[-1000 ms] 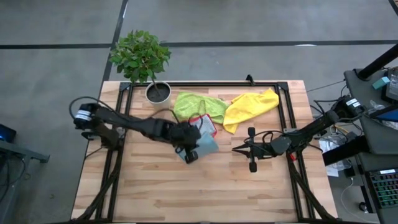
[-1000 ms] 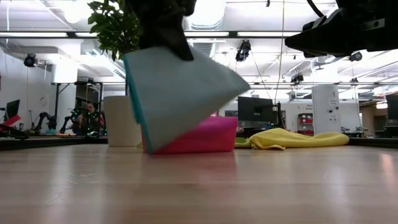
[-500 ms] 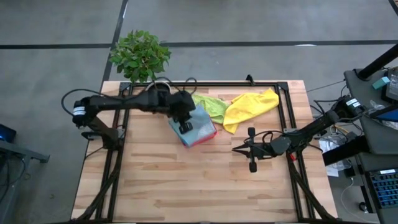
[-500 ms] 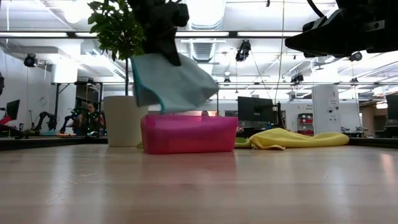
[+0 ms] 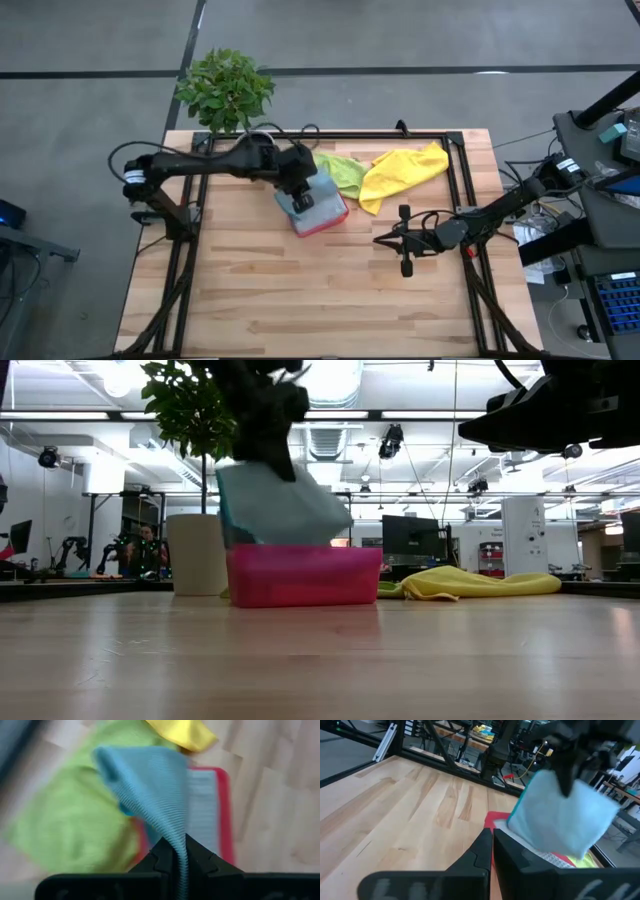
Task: Fold microfiber towels
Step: Put the folded blue microfiber cloth into the pink bin
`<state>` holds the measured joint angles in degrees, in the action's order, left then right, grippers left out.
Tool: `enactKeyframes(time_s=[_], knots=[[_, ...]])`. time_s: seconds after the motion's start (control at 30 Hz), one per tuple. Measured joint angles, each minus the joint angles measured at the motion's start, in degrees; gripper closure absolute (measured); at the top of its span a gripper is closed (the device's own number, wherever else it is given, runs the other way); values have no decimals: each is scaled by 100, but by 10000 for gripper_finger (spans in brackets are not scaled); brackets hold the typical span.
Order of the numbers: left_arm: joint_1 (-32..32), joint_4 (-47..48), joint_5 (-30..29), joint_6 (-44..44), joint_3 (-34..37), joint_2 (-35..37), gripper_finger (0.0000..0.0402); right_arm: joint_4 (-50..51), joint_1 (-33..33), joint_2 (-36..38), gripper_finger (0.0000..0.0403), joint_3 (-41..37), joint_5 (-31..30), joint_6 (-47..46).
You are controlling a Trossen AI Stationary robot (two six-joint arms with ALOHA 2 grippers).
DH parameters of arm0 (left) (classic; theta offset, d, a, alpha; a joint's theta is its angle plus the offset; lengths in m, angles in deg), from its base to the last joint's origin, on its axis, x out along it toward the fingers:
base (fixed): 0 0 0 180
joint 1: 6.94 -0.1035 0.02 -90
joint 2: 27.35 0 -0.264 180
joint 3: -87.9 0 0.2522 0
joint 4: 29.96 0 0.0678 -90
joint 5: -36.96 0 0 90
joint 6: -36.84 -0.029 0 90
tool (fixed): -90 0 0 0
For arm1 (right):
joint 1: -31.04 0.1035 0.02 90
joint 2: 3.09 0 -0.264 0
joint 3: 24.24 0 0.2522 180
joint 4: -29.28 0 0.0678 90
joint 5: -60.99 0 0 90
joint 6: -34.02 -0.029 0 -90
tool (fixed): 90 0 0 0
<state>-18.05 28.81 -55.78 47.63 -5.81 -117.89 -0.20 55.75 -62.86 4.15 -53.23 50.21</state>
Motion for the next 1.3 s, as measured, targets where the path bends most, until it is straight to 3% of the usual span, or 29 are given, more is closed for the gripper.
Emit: enactKeyframes(time_s=[0.27,0.67,1.3], knots=[[436,-884,669,598,313,-289,396,9,0,0,394,0,2,-9],[485,-1340,741,981,540,-615,396,30,0,0,394,0,2,-41],[-175,-1174,713,-398,523,-882,396,94,-28,0,394,0,-38,-73]])
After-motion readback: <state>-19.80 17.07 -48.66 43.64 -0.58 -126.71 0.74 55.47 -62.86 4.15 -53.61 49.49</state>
